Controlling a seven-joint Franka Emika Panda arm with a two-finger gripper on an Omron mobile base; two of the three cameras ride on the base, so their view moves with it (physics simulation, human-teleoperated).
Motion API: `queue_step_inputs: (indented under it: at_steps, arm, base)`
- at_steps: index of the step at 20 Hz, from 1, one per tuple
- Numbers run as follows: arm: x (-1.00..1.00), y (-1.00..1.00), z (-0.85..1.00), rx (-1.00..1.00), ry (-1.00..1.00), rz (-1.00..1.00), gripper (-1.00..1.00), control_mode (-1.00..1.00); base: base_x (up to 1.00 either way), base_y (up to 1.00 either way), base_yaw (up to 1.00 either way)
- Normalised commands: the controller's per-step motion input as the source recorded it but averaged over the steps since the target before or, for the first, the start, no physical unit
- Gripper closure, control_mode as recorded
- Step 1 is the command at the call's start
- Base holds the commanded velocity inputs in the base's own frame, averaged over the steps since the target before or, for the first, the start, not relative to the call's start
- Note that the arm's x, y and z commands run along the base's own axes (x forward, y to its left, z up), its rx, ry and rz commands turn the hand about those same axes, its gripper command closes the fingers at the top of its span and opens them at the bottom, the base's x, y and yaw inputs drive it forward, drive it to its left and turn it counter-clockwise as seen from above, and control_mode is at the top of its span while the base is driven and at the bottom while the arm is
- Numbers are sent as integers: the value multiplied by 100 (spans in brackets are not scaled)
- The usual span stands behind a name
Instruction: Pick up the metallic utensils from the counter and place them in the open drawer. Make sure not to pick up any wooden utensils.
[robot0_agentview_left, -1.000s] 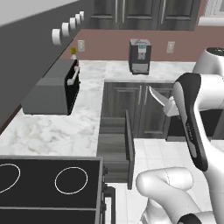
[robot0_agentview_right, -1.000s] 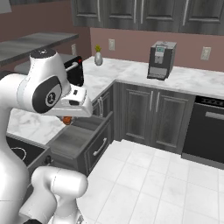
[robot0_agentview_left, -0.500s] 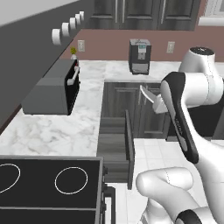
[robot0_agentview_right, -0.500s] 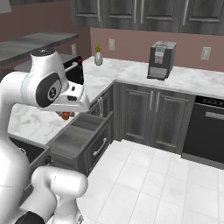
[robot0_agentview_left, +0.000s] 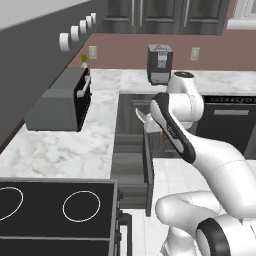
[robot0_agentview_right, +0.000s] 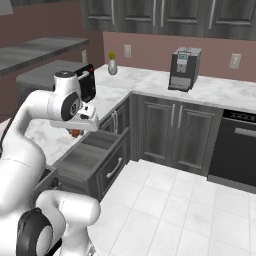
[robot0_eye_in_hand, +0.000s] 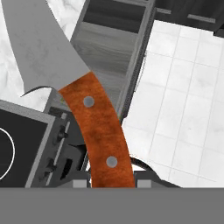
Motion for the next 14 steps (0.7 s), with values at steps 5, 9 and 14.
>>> queue_step_inputs:
  at_steps: [5,9,14]
  arm:
    - [89,6,-84,8,0,0,100,-100]
    - [52,10,-44,-1,9,0,100,-100]
    - [39,2,-35,-10,1,0,100,-100]
  base:
    - [0,0,0]
    - [0,0,0]
    - [0,0,0]
